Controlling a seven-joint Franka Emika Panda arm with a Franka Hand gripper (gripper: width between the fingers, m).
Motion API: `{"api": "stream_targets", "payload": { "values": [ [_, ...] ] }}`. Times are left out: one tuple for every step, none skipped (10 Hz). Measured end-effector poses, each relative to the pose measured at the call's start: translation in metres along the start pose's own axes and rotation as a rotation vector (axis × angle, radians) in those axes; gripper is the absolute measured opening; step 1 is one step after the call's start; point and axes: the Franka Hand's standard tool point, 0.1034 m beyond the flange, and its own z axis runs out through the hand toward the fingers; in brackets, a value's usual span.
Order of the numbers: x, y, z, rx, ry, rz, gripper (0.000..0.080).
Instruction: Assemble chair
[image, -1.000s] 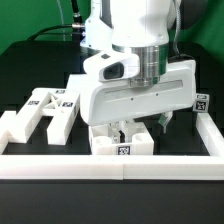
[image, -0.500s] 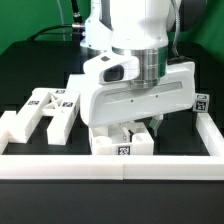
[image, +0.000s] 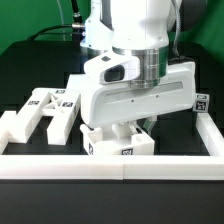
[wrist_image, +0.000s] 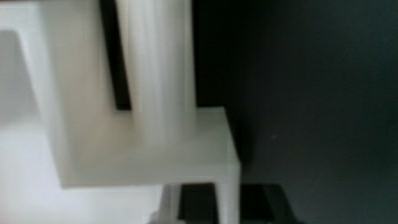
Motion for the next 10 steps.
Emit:
{"api": "stream_targets", "payload": {
  "values": [
    [0.000,0.000,0.000,0.000,0.000,0.000,0.0032],
    [0.000,0.000,0.000,0.000,0.000,0.000,0.0032],
    [0.000,0.000,0.000,0.000,0.000,0.000,0.0032],
    [0.001,-0.002,0.000,0.002,-0.001,0.019,0.0032],
    [0.003,-0.011,0.000,0.011,-0.002,0.098,0.0032],
    [0.010,-0.024,0.001,0.011,0.002,0.199,0.0033],
    [0.017,-0.037,0.002,0.005,0.006,0.270,0.0033],
    [0.019,-0.036,0.002,0.004,0.010,0.274,0.0033],
    [0.019,-0.035,0.002,0.004,0.010,0.274,0.0033],
    [0.019,-0.035,0.002,0.004,0.010,0.273,0.0033]
  ]
}}
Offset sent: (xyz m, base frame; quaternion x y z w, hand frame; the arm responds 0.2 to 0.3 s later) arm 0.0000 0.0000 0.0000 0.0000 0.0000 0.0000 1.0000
